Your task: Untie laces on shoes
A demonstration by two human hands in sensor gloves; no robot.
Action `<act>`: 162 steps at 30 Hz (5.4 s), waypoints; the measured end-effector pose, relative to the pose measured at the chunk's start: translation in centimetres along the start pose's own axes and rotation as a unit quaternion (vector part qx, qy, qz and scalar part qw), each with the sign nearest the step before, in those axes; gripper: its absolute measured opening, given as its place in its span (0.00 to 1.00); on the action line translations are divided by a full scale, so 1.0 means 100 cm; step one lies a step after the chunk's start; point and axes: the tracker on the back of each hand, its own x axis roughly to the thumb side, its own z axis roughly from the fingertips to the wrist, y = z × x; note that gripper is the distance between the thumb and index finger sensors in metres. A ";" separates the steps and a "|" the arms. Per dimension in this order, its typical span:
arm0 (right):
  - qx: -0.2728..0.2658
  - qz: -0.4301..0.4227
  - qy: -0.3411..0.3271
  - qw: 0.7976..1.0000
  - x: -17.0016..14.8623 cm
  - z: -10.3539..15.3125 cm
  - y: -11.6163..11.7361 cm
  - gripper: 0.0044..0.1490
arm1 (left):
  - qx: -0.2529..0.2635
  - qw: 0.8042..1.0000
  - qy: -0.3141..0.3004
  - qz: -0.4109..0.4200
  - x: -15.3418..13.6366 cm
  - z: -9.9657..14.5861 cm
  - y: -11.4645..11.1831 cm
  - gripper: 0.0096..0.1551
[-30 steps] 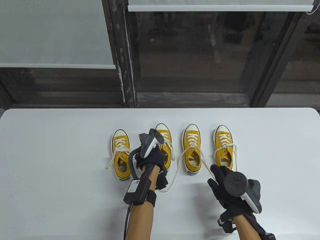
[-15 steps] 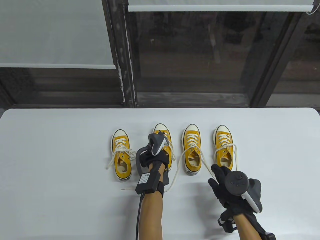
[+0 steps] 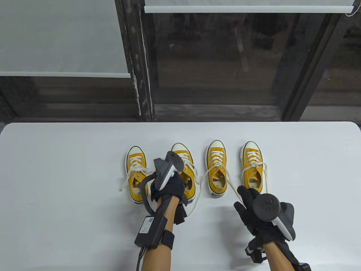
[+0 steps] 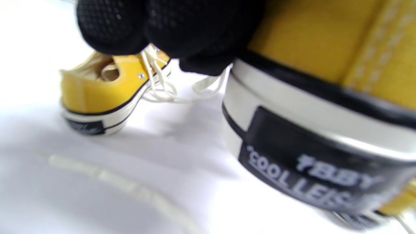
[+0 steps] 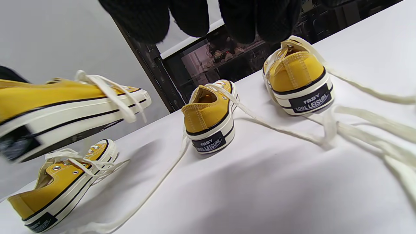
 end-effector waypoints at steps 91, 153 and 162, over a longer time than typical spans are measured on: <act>0.234 -0.593 -0.254 0.727 0.152 0.000 -0.129 0.23 | -0.288 0.948 -0.103 0.087 -0.022 0.025 -0.111 0.38; 0.264 0.032 0.068 0.961 0.058 -0.022 0.055 0.32 | -0.295 0.932 -0.127 0.168 -0.023 0.025 -0.098 0.22; 0.228 -0.077 0.039 0.970 0.061 -0.027 0.066 0.26 | -0.264 0.942 -0.127 0.162 -0.024 0.027 -0.093 0.20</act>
